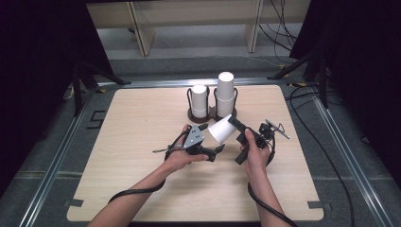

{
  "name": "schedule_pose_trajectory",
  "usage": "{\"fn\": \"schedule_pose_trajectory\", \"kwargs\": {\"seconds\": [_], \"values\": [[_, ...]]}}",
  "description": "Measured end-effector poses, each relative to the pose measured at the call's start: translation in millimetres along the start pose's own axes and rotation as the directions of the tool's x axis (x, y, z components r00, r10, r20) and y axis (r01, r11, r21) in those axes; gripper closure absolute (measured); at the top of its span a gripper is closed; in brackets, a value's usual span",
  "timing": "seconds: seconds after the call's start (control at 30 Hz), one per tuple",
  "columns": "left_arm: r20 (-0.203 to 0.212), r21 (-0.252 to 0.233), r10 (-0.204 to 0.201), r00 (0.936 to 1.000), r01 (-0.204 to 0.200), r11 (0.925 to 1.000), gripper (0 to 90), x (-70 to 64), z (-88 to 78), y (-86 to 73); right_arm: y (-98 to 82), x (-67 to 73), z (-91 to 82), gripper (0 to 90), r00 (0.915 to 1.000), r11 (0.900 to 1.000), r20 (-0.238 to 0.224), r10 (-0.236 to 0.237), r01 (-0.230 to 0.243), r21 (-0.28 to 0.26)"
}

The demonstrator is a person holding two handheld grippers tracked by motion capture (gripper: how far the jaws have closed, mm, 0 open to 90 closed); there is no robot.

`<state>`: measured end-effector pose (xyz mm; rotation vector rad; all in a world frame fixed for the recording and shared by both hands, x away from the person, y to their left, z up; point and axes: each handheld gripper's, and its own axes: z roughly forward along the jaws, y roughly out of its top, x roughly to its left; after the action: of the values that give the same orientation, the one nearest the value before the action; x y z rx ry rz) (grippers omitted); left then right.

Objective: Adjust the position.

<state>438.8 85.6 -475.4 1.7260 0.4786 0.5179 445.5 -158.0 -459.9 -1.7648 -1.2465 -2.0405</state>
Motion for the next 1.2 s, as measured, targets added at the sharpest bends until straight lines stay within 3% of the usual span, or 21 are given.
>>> {"fn": "schedule_pose_trajectory", "kwargs": {"seconds": [0.43, 0.5, 0.53, 0.57, 0.63, 0.67, 0.73, 0.83, 0.93, 1.17, 1.2], "values": [[0.005, -0.004, -0.018, 0.9998, 0.018, 0.9998, 0.0, 1.0, 5.9, -1.5, -0.3, -1.0, 0.3, 36.0, 1.0, 1.0, 0.001, -0.005, 0.005, 0.007], [0.01, -0.024, -0.017, 0.9998, 0.018, 0.9995, 0.0, 0.7, 7.8, -1.5, -0.5, -0.7, 0.7, 36.0, 1.0, 1.0, 0.001, -0.006, 0.006, 0.008], [0.006, -0.009, -0.011, 0.9999, 0.011, 0.9999, 0.0, 0.7, 7.2, -0.7, -0.9, 0.8, 0.6, 36.0, 0.9997, 1.0, -0.002, 0.022, -0.022, 0.014], [0.008, -0.008, -0.009, 0.9999, 0.009, 0.9999, 0.0, 0.6, 7.7, -0.5, -0.7, -0.7, 0.9, 36.0, 1.0, 1.0, 0.004, -0.007, 0.007, 0.011], [0.01, -0.007, -0.004, 0.9999, 0.004, 1.0, 0.5, 0.7, 8.8, -0.2, -1.4, 0.0, 1.5, 36.0, 0.9998, 1.0, -0.002, 0.018, -0.018, 0.012], [0.009, -0.01, -0.001, 1.0, 0.001, 1.0, 0.9, 0.9, 9.8, -0.4, -1.6, -1.6, 2.4, 36.0, 1.0, 1.0, -0.008, -0.004, 0.004, 0.0], [0.008, -0.005, 0.0, 1.0, 0.0, 1.0, 2.9, 0.9, 10.5, -0.6, -1.8, 0.2, 1.9, 36.0, 0.9997, 1.0, -0.007, 0.025, -0.025, 0.009], [0.004, -0.007, -0.001, 1.0, 0.001, 1.0, 8.3, 0.6, 11.2, -0.8, -1.3, -1.9, 1.7, 36.0, 1.0, 1.0, -0.005, -0.006, 0.006, 0.005], [-0.003, -0.014, -0.005, 1.0, 0.005, 0.9999, 13.9, 0.2, 11.9, -0.6, -0.6, -2.1, 0.9, 36.0, 1.0, 1.0, -0.008, -0.001, 0.001, 0.012], [0.005, 0.006, 0.011, 0.9999, -0.011, 0.9999, 16.2, 2.3, 10.0, 0.6, -1.3, -2.7, 1.3, 35.5, 0.9998, 1.0, -0.015, 0.009, -0.009, 0.0], [0.003, -0.005, 0.003, 1.0, -0.003, 1.0, 16.8, 1.9, 10.4, 0.8, -1.6, -1.8, 1.1, 35.3, 0.9993, 0.999, -0.015, 0.034, -0.034, 0.004]]}}
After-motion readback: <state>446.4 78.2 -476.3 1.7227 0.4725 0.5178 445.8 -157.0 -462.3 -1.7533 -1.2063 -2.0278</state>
